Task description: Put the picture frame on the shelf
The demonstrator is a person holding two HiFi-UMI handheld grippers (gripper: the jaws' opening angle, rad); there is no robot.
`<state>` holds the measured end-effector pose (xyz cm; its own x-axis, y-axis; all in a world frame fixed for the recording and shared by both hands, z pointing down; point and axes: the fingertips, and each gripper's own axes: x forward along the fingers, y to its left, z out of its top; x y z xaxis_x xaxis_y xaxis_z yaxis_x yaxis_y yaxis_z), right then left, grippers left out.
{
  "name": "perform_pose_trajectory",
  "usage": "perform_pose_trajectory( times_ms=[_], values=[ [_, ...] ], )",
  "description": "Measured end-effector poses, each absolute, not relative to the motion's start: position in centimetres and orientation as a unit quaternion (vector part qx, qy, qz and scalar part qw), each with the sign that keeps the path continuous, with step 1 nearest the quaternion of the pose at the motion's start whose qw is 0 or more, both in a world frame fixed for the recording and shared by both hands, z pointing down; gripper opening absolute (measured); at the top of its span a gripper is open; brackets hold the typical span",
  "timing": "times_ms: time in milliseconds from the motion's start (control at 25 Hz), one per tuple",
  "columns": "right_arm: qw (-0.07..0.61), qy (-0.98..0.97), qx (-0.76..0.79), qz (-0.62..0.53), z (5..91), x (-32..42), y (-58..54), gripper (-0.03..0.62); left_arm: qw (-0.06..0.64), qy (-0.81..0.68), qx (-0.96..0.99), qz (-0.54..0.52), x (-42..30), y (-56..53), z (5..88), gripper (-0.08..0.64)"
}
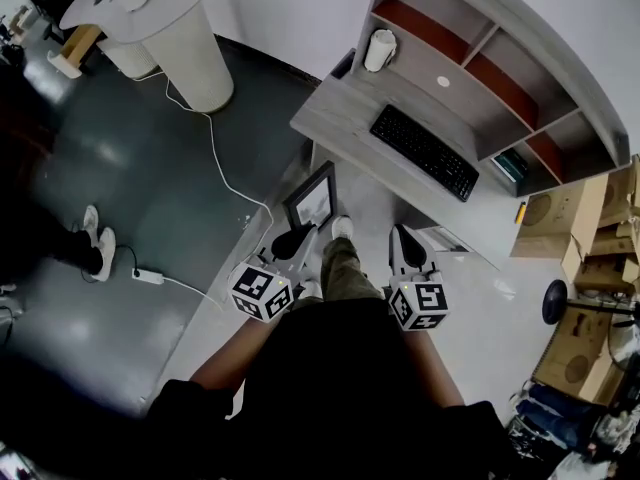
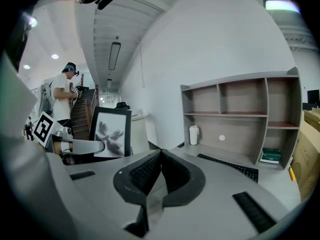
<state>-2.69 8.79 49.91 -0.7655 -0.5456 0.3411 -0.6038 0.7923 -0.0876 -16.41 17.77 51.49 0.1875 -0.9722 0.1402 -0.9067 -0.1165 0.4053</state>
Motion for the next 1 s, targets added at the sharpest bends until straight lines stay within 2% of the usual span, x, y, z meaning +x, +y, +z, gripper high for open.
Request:
perform_pose_trajectory(
  times_ms=[520, 1000],
  values=[
    [0.125, -0.920, 0.354, 0.111, 48.0, -3.6, -5.5, 0.012, 0.221, -0.574, 0.786, -0.058, -18.2, 2.4, 49.1, 0.044],
    [0.100, -0.923, 0.350, 0.128, 49.0, -5.3, -19.0, 0.012, 0.183, -0.513, 0.838, -0.043, -17.3, -14.8, 46.5, 0.044]
  ],
)
